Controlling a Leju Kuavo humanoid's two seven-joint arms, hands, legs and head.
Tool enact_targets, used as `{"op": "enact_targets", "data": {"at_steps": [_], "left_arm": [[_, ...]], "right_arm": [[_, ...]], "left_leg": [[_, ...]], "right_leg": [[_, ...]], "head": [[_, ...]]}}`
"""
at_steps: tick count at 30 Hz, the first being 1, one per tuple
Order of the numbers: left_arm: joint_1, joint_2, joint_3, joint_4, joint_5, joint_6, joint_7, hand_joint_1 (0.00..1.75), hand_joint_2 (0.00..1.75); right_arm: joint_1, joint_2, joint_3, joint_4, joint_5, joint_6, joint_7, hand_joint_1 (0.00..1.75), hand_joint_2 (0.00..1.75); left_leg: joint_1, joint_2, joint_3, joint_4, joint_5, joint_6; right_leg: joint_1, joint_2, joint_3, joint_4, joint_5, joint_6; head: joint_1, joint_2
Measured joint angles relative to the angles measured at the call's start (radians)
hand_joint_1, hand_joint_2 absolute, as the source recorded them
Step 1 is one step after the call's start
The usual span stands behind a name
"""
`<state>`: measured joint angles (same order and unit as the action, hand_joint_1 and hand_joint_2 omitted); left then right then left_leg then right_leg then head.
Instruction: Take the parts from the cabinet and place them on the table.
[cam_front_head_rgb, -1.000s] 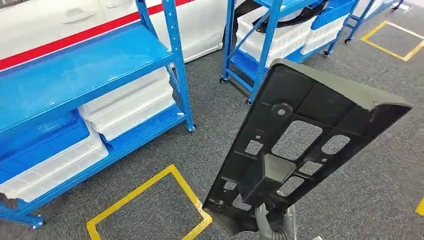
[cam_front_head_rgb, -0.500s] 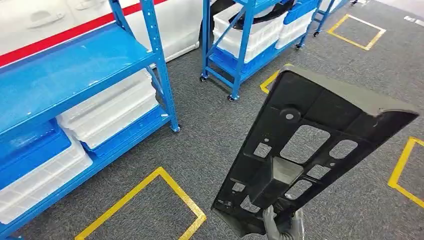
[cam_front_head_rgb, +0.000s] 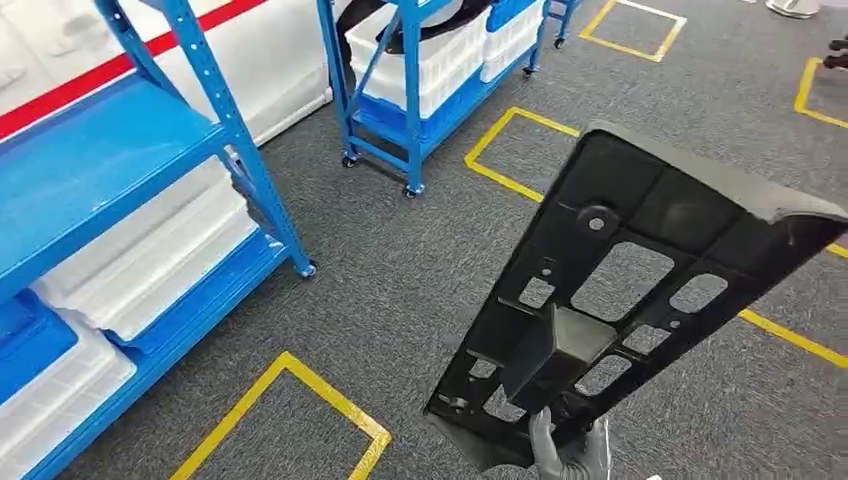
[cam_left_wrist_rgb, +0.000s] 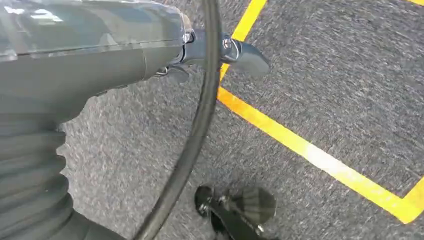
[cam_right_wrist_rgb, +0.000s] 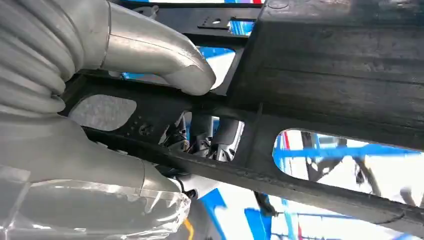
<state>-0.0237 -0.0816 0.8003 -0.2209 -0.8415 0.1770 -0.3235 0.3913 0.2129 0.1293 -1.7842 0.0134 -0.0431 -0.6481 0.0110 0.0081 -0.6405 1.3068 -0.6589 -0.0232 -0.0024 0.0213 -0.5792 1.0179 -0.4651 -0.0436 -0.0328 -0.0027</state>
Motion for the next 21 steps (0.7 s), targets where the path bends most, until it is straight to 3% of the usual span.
{"op": "enact_targets", "data": {"at_steps": [1, 2, 4, 5, 6, 8, 9, 10, 11, 12, 14, 15, 16, 17, 19, 20, 21], "left_arm": [[0.001, 0.000, 0.001, 0.000, 0.000, -0.001, 0.000, 0.00, 1.75], [0.001, -0.001, 0.001, 0.000, 0.000, -0.003, 0.000, 0.00, 1.75], [-0.001, -0.001, 0.001, 0.000, -0.003, -0.008, 0.000, 0.00, 1.75], [0.000, -0.001, 0.002, 0.000, -0.003, -0.008, 0.000, 0.00, 1.75], [0.000, -0.001, 0.003, 0.000, -0.003, -0.008, 0.000, 0.00, 1.75], [-0.003, -0.001, 0.003, 0.000, -0.004, -0.009, 0.000, 0.00, 1.75], [-0.005, -0.001, 0.003, 0.000, -0.005, -0.010, 0.000, 0.00, 1.75], [-0.007, -0.002, 0.003, 0.000, -0.007, -0.011, 0.000, 0.00, 1.75], [-0.008, -0.003, 0.003, 0.000, -0.007, -0.013, 0.000, 0.00, 1.75], [-0.008, -0.003, 0.003, 0.000, -0.009, -0.013, -0.001, 0.00, 1.75], [-0.003, -0.003, 0.004, 0.000, -0.010, -0.013, 0.000, 0.00, 1.75], [-0.002, -0.003, 0.004, 0.000, -0.010, -0.013, 0.000, 0.00, 1.75], [-0.002, -0.003, 0.004, 0.000, -0.010, -0.013, 0.000, 0.00, 1.75], [-0.003, -0.003, 0.005, 0.000, -0.010, -0.013, 0.000, 0.00, 1.75], [-0.006, -0.003, 0.005, 0.000, -0.012, -0.013, 0.000, 0.00, 1.75], [-0.007, -0.004, 0.005, 0.000, -0.014, -0.013, 0.000, 0.00, 1.75], [-0.006, -0.005, 0.006, 0.000, -0.015, -0.013, 0.000, 0.00, 1.75]], "right_arm": [[0.001, 0.000, -0.001, 0.000, 0.002, 0.000, 0.001, 1.75, 1.75], [0.001, 0.000, -0.003, 0.000, 0.002, 0.000, 0.002, 1.75, 1.75], [0.001, 0.002, -0.005, 0.000, 0.003, 0.000, 0.002, 1.75, 1.75], [0.001, 0.003, -0.006, 0.000, 0.003, 0.000, 0.002, 1.75, 1.75], [-0.001, 0.005, -0.007, 0.000, 0.003, 0.000, 0.002, 1.75, 1.75], [0.001, 0.006, -0.008, 0.000, 0.004, 0.001, 0.002, 1.75, 1.75], [0.004, 0.007, -0.009, 0.000, 0.005, 0.001, 0.002, 1.75, 1.75], [0.005, 0.007, -0.010, 0.000, 0.005, 0.001, 0.002, 1.75, 1.75], [0.007, 0.007, -0.011, 0.000, 0.006, 0.001, 0.003, 1.75, 1.75], [0.004, 0.007, -0.011, 0.000, 0.008, 0.002, 0.003, 1.75, 1.75], [0.001, 0.007, -0.011, 0.000, 0.013, 0.003, 0.006, 1.75, 1.75], [0.003, 0.007, -0.011, 0.000, 0.014, 0.003, 0.006, 1.75, 1.75], [0.004, 0.007, -0.012, 0.000, 0.014, 0.003, 0.006, 1.75, 1.75], [0.004, 0.007, -0.013, 0.000, 0.014, 0.003, 0.006, 1.75, 1.75], [0.004, 0.007, -0.013, 0.000, 0.015, 0.003, 0.008, 1.75, 1.75], [0.002, 0.007, -0.013, 0.000, 0.017, 0.003, 0.008, 1.75, 1.75], [-0.001, 0.007, -0.013, 0.000, 0.018, 0.006, 0.008, 1.75, 1.75]], "left_leg": [[0.000, 0.000, -0.008, 0.013, 0.013, 0.000], [0.001, -0.002, 0.006, -0.024, 0.048, 0.000], [0.005, -0.017, 0.077, -0.185, 0.143, 0.003], [0.009, -0.060, 0.105, -0.256, 0.167, 0.006], [0.010, -0.088, 0.114, -0.281, 0.156, 0.007], [0.004, -0.072, 0.110, -0.280, 0.154, 0.013], [0.001, -0.062, 0.115, -0.280, 0.157, 0.020], [0.010, -0.050, 0.116, -0.293, 0.165, 0.031], [0.009, -0.035, 0.120, -0.299, 0.170, 0.038], [0.007, -0.025, 0.120, -0.302, 0.171, 0.046], [0.002, 0.003, 0.118, -0.301, 0.170, 0.049], [0.000, 0.018, 0.117, -0.301, 0.169, 0.051], [0.000, 0.030, 0.117, -0.301, 0.168, 0.051], [-0.001, 0.044, 0.119, -0.301, 0.166, 0.049], [-0.001, 0.065, 0.126, -0.301, 0.161, 0.044], [-0.001, 0.075, 0.132, -0.301, 0.157, 0.040], [-0.008, 0.084, 0.132, -0.299, 0.152, 0.033]], "right_leg": [[0.000, 0.015, 0.000, 0.002, 0.000, 0.000], [-0.001, 0.029, 0.001, 0.005, -0.001, 0.001], [-0.002, 0.057, 0.004, 0.009, -0.003, 0.004], [-0.003, 0.067, 0.002, 0.012, -0.005, 0.008], [0.004, 0.078, -0.004, 0.022, -0.005, 0.015], [-0.003, 0.099, -0.013, 0.018, 0.001, 0.028], [-0.007, 0.110, -0.015, 0.014, 0.006, 0.037], [-0.003, 0.115, -0.018, 0.016, 0.006, 0.043], [-0.003, 0.065, -0.024, 0.034, -0.009, 0.043], [0.000, 0.022, -0.045, 0.077, -0.041, 0.045], [-0.004, -0.006, -0.118, 0.228, -0.116, 0.052], [-0.008, -0.010, -0.150, 0.291, -0.136, 0.056], [-0.011, -0.012, -0.160, 0.312, -0.134, 0.057], [-0.012, -0.015, -0.146, 0.285, -0.107, 0.058], [-0.011, -0.039, -0.060, 0.131, -0.028, 0.053], [-0.007, -0.079, -0.009, 0.045, 0.001, 0.046], [0.008, -0.114, 0.003, 0.013, -0.017, 0.041]], "head": [[0.000, 0.000], [0.000, 0.000], [0.000, 0.000], [0.000, 0.000], [0.000, 0.000], [0.000, 0.000], [0.000, 0.000], [0.000, 0.000], [0.000, 0.000], [0.000, 0.000], [0.000, 0.000], [0.000, 0.000], [0.000, 0.000], [0.000, 0.000], [0.000, 0.000], [0.000, 0.000], [0.000, 0.000]]}}
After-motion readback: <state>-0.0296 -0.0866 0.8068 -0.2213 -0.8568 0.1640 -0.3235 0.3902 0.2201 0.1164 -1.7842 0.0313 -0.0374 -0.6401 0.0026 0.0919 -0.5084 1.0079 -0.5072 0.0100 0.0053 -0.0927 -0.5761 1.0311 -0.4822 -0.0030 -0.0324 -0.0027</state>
